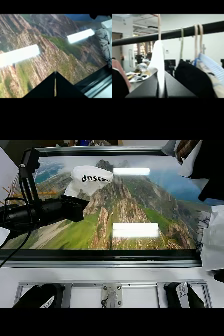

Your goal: Fold the clothes and pants, and hang the long-sleeved shirts on hangers.

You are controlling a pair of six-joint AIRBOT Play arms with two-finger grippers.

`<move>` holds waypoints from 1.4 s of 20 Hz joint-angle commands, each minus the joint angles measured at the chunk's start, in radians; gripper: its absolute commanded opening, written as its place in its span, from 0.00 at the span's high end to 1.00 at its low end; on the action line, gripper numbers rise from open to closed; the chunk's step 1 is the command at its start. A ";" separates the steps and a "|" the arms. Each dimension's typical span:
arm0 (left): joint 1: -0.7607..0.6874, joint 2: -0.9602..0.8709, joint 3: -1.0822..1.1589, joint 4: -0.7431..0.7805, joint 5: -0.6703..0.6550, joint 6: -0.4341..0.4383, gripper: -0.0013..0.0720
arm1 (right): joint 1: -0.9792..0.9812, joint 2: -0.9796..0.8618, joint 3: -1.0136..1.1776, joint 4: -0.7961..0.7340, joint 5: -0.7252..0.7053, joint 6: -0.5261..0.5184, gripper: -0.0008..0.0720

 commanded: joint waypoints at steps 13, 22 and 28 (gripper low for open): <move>0.001 0.000 0.001 0.000 0.000 -0.001 0.96 | -0.095 -0.079 -0.013 0.004 -0.010 0.063 0.96; 0.001 0.000 0.001 0.000 0.000 -0.001 0.96 | -0.095 -0.045 -0.034 0.056 0.002 0.063 0.12; 0.001 0.000 0.001 -0.001 0.000 -0.001 0.96 | -0.095 0.062 -0.034 0.056 0.309 0.064 0.12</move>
